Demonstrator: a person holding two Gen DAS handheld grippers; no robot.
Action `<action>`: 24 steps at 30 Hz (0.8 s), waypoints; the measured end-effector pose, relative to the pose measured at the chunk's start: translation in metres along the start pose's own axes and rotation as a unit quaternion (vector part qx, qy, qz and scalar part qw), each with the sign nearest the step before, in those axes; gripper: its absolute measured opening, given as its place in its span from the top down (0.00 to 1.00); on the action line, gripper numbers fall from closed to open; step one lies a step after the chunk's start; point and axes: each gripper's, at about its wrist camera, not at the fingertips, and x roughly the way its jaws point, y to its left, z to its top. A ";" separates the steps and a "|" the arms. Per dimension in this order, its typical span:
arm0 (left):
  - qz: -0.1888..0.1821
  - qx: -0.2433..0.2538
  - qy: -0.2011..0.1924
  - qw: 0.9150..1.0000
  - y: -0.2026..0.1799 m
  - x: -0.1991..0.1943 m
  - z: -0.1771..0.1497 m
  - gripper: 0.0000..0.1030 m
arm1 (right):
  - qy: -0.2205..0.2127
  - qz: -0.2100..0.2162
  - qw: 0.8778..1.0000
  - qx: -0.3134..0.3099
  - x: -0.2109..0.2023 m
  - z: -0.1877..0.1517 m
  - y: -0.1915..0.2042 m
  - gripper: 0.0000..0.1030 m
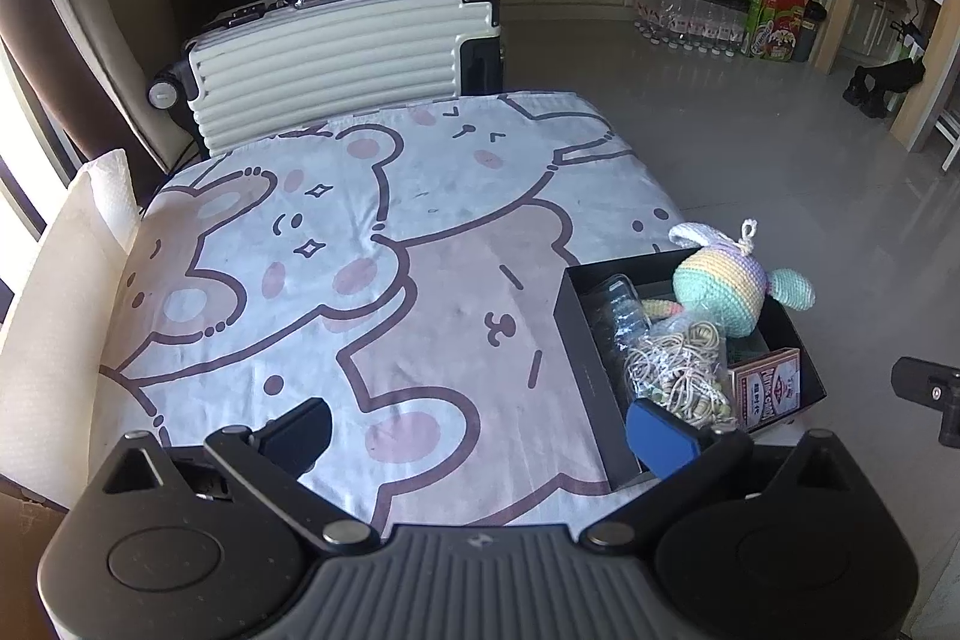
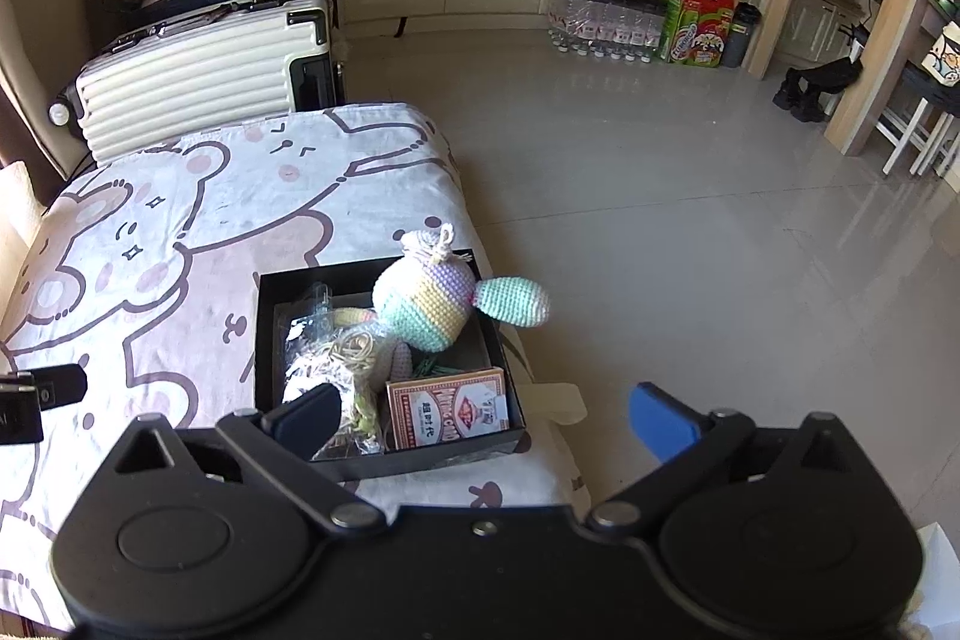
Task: Organize objects
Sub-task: 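Withdraw both open tools from the black box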
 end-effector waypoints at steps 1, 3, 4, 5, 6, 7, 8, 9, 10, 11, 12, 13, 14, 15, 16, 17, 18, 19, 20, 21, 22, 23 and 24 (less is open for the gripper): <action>0.000 0.001 0.000 1.000 0.000 0.001 0.000 0.00 | 0.003 0.002 1.000 0.001 0.001 0.000 -0.001 0.00; 0.000 0.001 0.002 1.000 -0.001 0.002 0.000 0.00 | 0.010 0.007 1.000 0.004 0.003 -0.002 -0.002 0.00; -0.001 0.001 0.003 1.000 -0.001 0.003 0.000 0.00 | 0.013 0.008 1.000 0.004 0.004 -0.002 -0.002 0.00; -0.001 0.001 0.004 1.000 -0.001 0.003 0.000 0.00 | 0.014 0.008 1.000 0.003 0.004 -0.002 -0.001 0.00; -0.001 0.001 0.005 1.000 -0.001 0.004 0.000 0.00 | 0.013 0.008 1.000 0.002 0.003 -0.003 -0.001 0.00; 0.001 0.000 0.006 1.000 0.000 0.004 0.000 0.00 | 0.012 0.008 1.000 0.001 0.003 -0.003 0.000 0.00; 0.002 -0.001 0.007 1.000 0.000 0.005 0.000 0.00 | 0.011 0.007 1.000 0.000 0.002 -0.003 0.000 0.00; 0.002 -0.002 0.008 1.000 0.000 0.005 0.001 0.00 | 0.010 0.006 1.000 0.000 0.002 -0.003 0.001 0.00; 0.002 -0.003 0.008 1.000 0.001 0.005 0.001 0.00 | 0.010 0.006 1.000 0.001 0.002 -0.003 0.001 0.00; 0.002 -0.004 0.008 1.000 0.001 0.005 0.001 0.00 | 0.010 0.007 1.000 0.002 0.002 -0.003 0.001 0.00; 0.003 -0.003 0.008 1.000 0.001 0.005 0.000 0.00 | 0.010 0.007 1.000 0.003 0.002 -0.003 0.000 0.00; 0.003 -0.003 0.008 1.000 0.001 0.005 0.001 0.00 | 0.011 0.008 1.000 0.005 0.002 -0.003 0.000 0.00; 0.003 -0.003 0.008 1.000 0.001 0.005 0.001 0.00 | 0.011 0.009 1.000 0.005 0.002 -0.003 0.000 0.00; 0.003 -0.003 0.008 1.000 0.002 0.005 0.001 0.00 | 0.010 0.009 1.000 0.005 0.001 -0.003 0.000 0.00; 0.003 -0.003 0.008 1.000 0.001 0.005 0.001 0.00 | 0.010 0.009 1.000 0.005 0.001 -0.003 0.000 0.00; 0.004 -0.003 0.008 1.000 0.002 0.005 0.001 0.00 | 0.010 0.009 1.000 0.004 0.001 -0.003 0.000 0.00; 0.004 -0.003 0.008 1.000 0.002 0.005 0.001 0.00 | 0.010 0.010 1.000 0.003 0.001 -0.003 0.001 0.00; 0.003 -0.003 0.008 1.000 0.002 0.005 0.001 0.00 | 0.009 0.010 1.000 0.002 0.001 -0.002 0.001 0.00; 0.003 -0.003 0.007 1.000 0.001 0.005 0.000 0.00 | 0.009 0.011 1.000 0.002 0.001 -0.002 0.001 0.00; 0.004 -0.003 0.007 1.000 0.002 0.005 0.000 0.00 | 0.008 0.011 1.000 0.001 0.001 -0.002 0.001 0.00; 0.003 -0.003 0.007 1.000 0.002 0.005 0.000 0.00 | 0.008 0.010 1.000 0.001 0.000 -0.002 0.001 0.00; 0.003 -0.003 0.007 1.000 0.002 0.005 0.000 0.00 | 0.007 0.011 1.000 0.001 0.000 -0.002 0.002 0.00; 0.003 -0.003 0.007 1.000 0.002 0.005 0.000 0.00 | 0.007 0.011 1.000 0.001 0.000 -0.002 0.002 0.00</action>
